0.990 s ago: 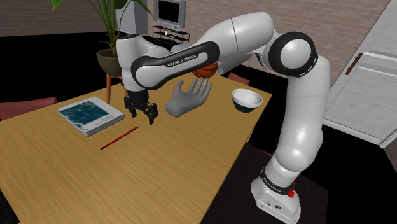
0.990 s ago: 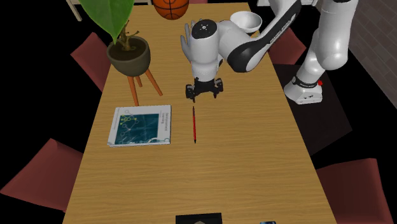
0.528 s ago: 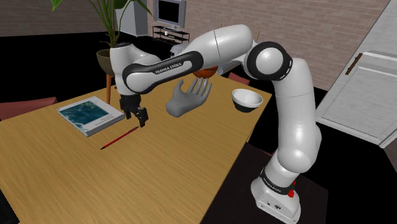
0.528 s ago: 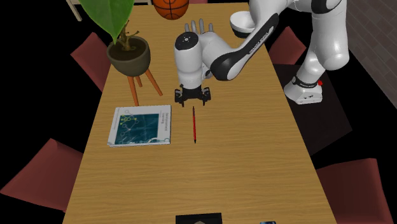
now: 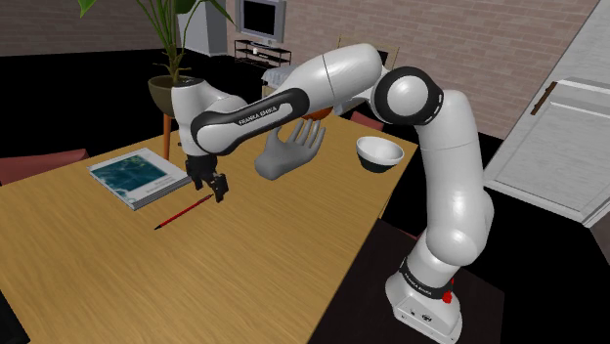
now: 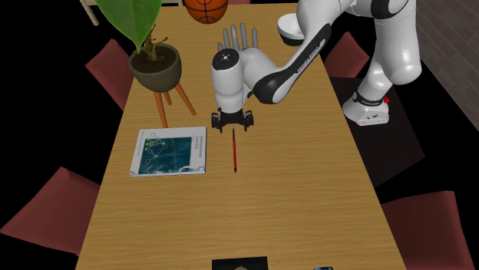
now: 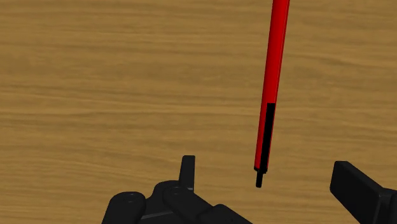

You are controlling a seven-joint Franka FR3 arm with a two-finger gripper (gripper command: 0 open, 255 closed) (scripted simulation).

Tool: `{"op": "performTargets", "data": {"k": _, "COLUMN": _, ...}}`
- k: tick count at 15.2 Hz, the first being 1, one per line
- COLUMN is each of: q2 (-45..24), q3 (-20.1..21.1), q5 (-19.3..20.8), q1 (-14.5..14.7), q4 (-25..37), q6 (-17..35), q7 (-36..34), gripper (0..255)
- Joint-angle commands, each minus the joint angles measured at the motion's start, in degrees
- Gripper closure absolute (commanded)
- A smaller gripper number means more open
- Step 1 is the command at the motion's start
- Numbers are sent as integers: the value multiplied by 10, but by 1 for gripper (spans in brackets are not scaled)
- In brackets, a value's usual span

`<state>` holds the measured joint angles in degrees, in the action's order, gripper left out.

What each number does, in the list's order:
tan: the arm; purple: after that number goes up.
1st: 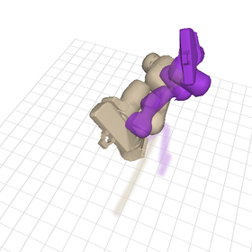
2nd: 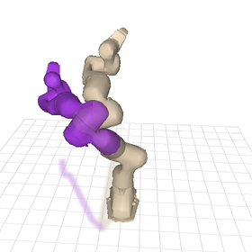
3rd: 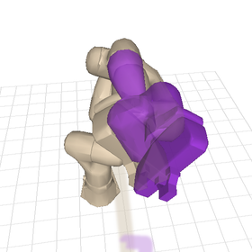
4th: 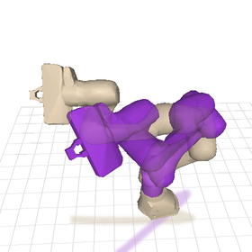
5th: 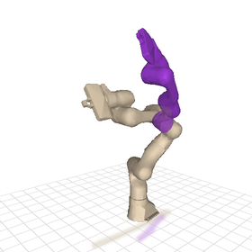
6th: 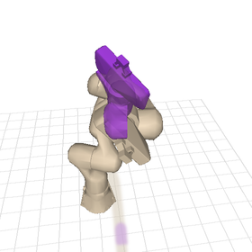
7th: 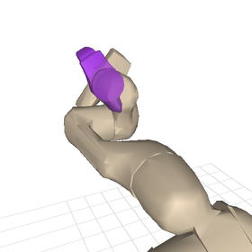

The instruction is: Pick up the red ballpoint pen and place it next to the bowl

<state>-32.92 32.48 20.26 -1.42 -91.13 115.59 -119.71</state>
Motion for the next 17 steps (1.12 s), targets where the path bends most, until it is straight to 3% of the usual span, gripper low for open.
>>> {"op": "performTargets", "data": {"k": 1, "q2": 0, "q3": 0, "q5": 0, "q1": 0, "q4": 0, "q6": 1, "q7": 0, "gripper": 0}}
{"op": "performTargets", "data": {"k": 4, "q2": 0, "q3": 0, "q5": 0, "q1": 0, "q4": 0, "q6": 1, "q7": 0, "gripper": 0}}
{"op": "performTargets", "data": {"k": 5, "q2": 0, "q3": 0, "q5": 0, "q1": 0, "q4": 0, "q6": 1, "q7": 0, "gripper": 255}}
{"op": "performTargets", "data": {"k": 17, "q2": 9, "q3": 4, "q5": -6, "q1": -2, "q4": 9, "q6": -17, "q7": 4, "gripper": 255}}
